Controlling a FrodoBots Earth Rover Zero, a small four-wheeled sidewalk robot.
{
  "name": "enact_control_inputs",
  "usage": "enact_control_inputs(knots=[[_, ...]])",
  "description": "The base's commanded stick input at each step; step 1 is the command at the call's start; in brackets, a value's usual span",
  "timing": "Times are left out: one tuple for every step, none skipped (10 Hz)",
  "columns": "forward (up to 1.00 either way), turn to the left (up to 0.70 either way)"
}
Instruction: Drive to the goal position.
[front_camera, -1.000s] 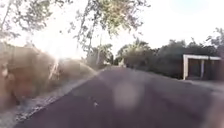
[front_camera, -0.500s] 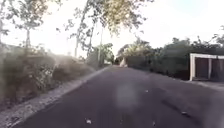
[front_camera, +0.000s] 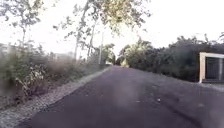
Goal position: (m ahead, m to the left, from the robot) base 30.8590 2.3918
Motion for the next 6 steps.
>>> enact_control_inputs(knots=[[1.0,-0.3],[1.0,-0.4],[1.0,-0.4],[1.0,-0.4],[1.0,-0.23],[1.0,0.02]])
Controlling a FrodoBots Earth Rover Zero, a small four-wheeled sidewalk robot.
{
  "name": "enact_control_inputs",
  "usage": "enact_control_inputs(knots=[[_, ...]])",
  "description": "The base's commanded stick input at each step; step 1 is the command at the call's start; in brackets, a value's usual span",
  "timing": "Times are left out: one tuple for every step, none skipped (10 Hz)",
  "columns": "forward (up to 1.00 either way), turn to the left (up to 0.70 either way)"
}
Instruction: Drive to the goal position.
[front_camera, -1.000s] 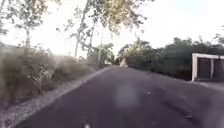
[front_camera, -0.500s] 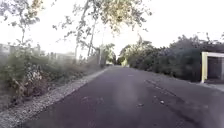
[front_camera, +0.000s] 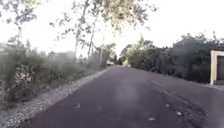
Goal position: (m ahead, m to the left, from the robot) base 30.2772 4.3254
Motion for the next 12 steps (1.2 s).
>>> enact_control_inputs(knots=[[1.0,0.02],[1.0,0.02],[1.0,0.02],[1.0,0.02],[1.0,0.02],[1.0,0.02],[1.0,0.02],[1.0,0.02],[1.0,0.02],[1.0,0.02],[1.0,0.02],[1.0,0.02]])
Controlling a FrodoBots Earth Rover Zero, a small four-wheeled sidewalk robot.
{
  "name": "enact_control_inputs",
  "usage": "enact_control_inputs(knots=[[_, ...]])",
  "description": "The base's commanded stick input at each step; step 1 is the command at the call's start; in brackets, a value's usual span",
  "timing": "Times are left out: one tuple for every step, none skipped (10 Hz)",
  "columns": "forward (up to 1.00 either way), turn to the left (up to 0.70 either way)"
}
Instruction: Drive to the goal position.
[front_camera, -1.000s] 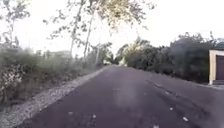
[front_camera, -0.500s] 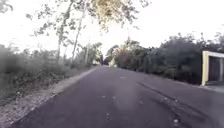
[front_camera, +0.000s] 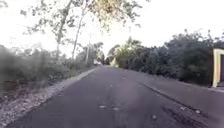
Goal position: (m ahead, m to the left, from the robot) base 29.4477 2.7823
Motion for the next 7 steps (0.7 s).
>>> enact_control_inputs(knots=[[1.0,0.02],[1.0,0.02],[1.0,0.02],[1.0,0.02],[1.0,0.02],[1.0,0.02],[1.0,0.02]])
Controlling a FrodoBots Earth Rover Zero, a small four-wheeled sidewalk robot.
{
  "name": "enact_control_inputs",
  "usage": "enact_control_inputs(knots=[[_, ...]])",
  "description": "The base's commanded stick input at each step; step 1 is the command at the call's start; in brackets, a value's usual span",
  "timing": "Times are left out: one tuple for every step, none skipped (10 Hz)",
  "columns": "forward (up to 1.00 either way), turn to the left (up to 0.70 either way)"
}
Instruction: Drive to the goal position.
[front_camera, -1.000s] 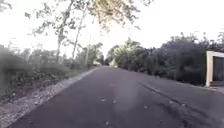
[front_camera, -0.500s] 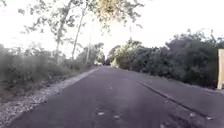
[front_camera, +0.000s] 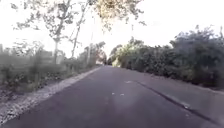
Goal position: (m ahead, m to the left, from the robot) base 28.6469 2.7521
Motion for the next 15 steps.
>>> enact_control_inputs(knots=[[1.0,0.02],[1.0,0.02],[1.0,0.02],[1.0,0.02],[1.0,0.02],[1.0,0.02],[1.0,0.02],[1.0,0.02],[1.0,0.02],[1.0,0.02],[1.0,0.02],[1.0,0.02],[1.0,0.02],[1.0,0.02],[1.0,0.02]])
